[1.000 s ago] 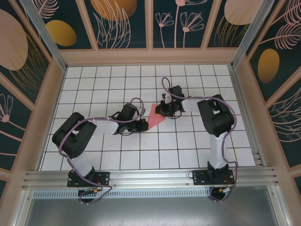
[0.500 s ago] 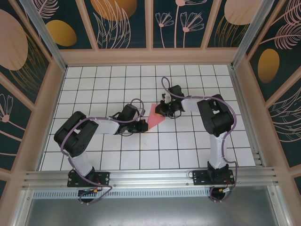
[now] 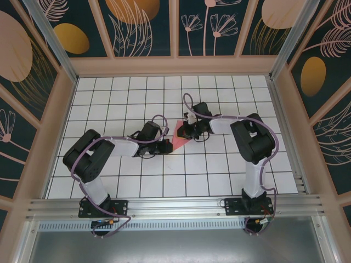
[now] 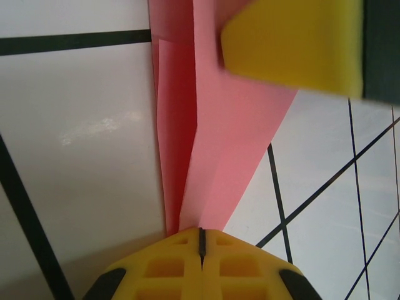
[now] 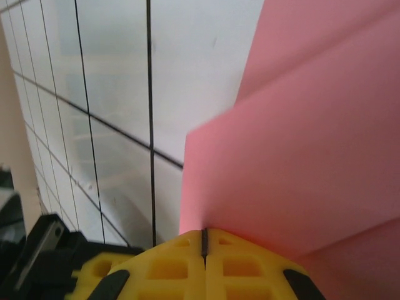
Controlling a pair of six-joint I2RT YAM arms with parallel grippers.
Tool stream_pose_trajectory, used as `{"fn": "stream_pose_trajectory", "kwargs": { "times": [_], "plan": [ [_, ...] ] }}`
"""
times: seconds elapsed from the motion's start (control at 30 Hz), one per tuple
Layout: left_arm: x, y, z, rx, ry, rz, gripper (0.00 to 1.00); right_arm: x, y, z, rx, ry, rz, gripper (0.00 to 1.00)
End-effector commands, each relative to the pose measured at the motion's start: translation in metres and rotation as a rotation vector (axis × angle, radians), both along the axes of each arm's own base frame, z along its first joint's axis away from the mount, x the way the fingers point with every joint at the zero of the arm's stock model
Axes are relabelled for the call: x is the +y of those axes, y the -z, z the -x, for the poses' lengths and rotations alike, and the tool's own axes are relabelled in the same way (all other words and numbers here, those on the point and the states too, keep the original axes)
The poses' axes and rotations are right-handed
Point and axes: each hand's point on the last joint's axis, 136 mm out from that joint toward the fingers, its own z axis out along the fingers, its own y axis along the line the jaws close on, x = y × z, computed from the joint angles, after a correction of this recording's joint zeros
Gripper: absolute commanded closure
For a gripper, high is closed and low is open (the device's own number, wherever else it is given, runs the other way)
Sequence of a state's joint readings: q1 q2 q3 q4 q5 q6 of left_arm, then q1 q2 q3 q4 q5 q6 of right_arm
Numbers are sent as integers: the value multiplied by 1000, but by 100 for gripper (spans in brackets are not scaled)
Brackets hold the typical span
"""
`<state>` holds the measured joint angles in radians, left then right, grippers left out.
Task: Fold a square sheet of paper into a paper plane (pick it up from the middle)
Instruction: Fourth fold the wing at the center of the table.
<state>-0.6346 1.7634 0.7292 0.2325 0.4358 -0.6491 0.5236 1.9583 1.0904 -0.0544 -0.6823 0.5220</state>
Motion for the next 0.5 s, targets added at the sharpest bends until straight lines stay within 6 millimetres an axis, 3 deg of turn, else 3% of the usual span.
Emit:
{"fn": "stream_pose_trajectory", "kwargs": {
  "times": [0.0,0.33,0.47],
  "plan": [
    [15,26,13,69,-25,-79,100,5,-14,14,-16,-46,-30,94],
    [14,24,12,66,-26,-76,100,20,-1,27,17,-92,-27,94],
    [13,20,9,54,-27,-70,99,12,15,26,35,-65,40,95]
  ]
}}
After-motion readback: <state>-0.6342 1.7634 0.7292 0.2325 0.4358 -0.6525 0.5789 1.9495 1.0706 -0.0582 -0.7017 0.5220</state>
